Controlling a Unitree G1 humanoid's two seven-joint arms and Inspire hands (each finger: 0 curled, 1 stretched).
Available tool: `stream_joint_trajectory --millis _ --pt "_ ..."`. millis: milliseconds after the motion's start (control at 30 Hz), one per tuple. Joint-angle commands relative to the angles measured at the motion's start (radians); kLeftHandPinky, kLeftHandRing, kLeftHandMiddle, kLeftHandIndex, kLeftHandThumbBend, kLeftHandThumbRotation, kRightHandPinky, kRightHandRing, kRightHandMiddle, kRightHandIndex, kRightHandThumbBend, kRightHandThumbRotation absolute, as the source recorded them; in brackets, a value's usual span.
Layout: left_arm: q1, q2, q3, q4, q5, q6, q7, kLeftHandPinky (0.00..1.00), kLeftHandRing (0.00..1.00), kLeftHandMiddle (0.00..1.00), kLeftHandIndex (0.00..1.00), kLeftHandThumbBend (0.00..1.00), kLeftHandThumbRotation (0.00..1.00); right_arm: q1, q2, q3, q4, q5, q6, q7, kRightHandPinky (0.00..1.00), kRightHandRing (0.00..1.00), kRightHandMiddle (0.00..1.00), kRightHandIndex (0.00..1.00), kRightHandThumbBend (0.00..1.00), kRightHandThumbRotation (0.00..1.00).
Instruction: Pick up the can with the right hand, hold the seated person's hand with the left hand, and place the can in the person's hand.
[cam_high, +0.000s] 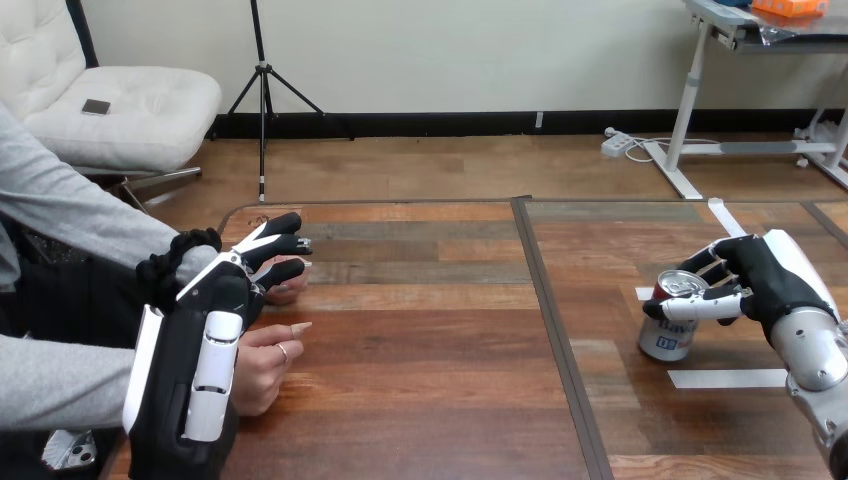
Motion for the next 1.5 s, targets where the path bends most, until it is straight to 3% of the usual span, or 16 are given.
stream_joint_trajectory --millis 0,400,533,633,800,933,1300,1467 --pt "-0.049 -0.003 0.006 -0.017 0.002 -0.003 0.007 0.78 0.89 0.84 0.68 0.46 1.00 -0.043 -0.023 0.006 -0.030 -0.004 -0.057 0.002 0.40 0.45 0.48 0.48 0.72 0.00" --pt "-0.068 0.004 0.017 0.030 0.017 -0.045 0.011 0.77 0.83 0.80 0.74 0.47 0.94 -0.032 -0.035 0.012 -0.044 -0.010 -0.139 0.014 0.40 0.44 0.47 0.47 0.72 0.00" --pt "-0.082 0.019 0.047 0.068 0.115 -0.088 0.056 0.73 0.81 0.79 0.75 0.50 0.95 -0.032 -0.038 0.016 -0.049 -0.013 -0.149 0.015 0.40 0.44 0.47 0.47 0.72 0.00" --pt "-0.097 0.031 0.059 0.102 0.150 -0.128 0.073 0.69 0.78 0.77 0.75 0.46 0.95 -0.031 -0.039 0.014 -0.052 -0.013 -0.157 0.017 0.40 0.44 0.47 0.47 0.72 0.00" --pt "-0.107 0.044 0.076 0.113 0.200 -0.141 0.105 0.65 0.75 0.76 0.75 0.41 0.92 -0.028 -0.041 0.012 -0.059 -0.011 -0.173 0.026 0.40 0.44 0.47 0.47 0.72 0.00" --pt "-0.109 0.058 0.086 0.109 0.227 -0.131 0.127 0.63 0.74 0.76 0.74 0.41 0.88 -0.026 -0.046 0.015 -0.067 -0.014 -0.188 0.032 0.40 0.44 0.47 0.47 0.72 0.00" --pt "-0.098 0.083 0.128 0.034 0.373 -0.050 0.226 0.64 0.76 0.78 0.76 0.65 0.80 -0.022 -0.051 0.010 -0.081 -0.007 -0.213 0.044 0.39 0.43 0.46 0.46 0.72 0.00" --pt "-0.091 0.123 0.134 -0.015 0.410 -0.006 0.225 0.67 0.78 0.81 0.79 0.71 0.79 -0.023 -0.052 0.013 -0.086 -0.010 -0.211 0.041 0.38 0.42 0.46 0.46 0.72 0.00"
